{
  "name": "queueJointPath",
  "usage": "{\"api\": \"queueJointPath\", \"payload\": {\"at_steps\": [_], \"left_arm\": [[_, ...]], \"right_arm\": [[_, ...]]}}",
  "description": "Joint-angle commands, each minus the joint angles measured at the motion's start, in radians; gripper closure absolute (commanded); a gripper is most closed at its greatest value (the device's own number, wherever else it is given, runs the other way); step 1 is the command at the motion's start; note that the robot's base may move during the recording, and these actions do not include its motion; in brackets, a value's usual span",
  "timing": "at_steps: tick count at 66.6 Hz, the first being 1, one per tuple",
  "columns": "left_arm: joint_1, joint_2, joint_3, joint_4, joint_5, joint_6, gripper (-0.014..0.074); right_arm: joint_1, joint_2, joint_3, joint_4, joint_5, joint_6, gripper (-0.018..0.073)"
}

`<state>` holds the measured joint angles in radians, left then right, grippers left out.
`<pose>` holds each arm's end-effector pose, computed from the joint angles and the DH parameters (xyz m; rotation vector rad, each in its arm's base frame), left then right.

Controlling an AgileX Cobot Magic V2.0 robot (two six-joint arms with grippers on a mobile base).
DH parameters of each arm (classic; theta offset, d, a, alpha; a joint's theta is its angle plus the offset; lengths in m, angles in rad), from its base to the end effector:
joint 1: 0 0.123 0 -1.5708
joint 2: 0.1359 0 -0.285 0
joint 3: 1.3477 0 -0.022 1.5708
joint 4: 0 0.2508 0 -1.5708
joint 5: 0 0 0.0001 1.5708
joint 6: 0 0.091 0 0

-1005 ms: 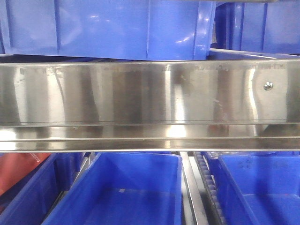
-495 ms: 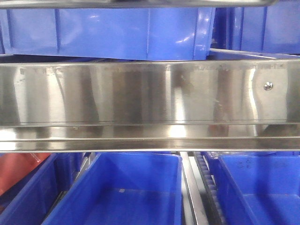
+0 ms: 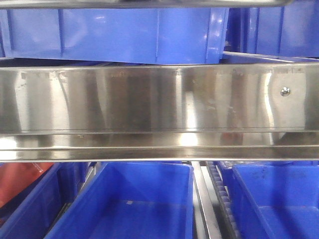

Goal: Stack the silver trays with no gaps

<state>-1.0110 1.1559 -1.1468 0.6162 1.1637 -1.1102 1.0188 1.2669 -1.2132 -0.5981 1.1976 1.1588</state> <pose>0.1530 -0.1531 0.3733 0.0096 2.3734 -0.1375 0.1653 0.1773 0.3655 0.0409 2.4312 0.0944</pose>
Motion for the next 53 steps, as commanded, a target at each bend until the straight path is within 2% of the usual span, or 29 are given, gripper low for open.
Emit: {"api": "queueJointPath", "payload": {"at_steps": [1,53], "left_arm": [[-0.012,-0.004,0.0,-0.001,-0.036,0.011,0.061],[-0.012,-0.004,0.0,-0.001,-0.036,0.011,0.061]], "right_arm": [[0.001,-0.01,-0.003,-0.028,-0.08,-0.007,0.0574],[0.001,-0.01,-0.003,-0.028,-0.082,-0.007,0.0574]]}}
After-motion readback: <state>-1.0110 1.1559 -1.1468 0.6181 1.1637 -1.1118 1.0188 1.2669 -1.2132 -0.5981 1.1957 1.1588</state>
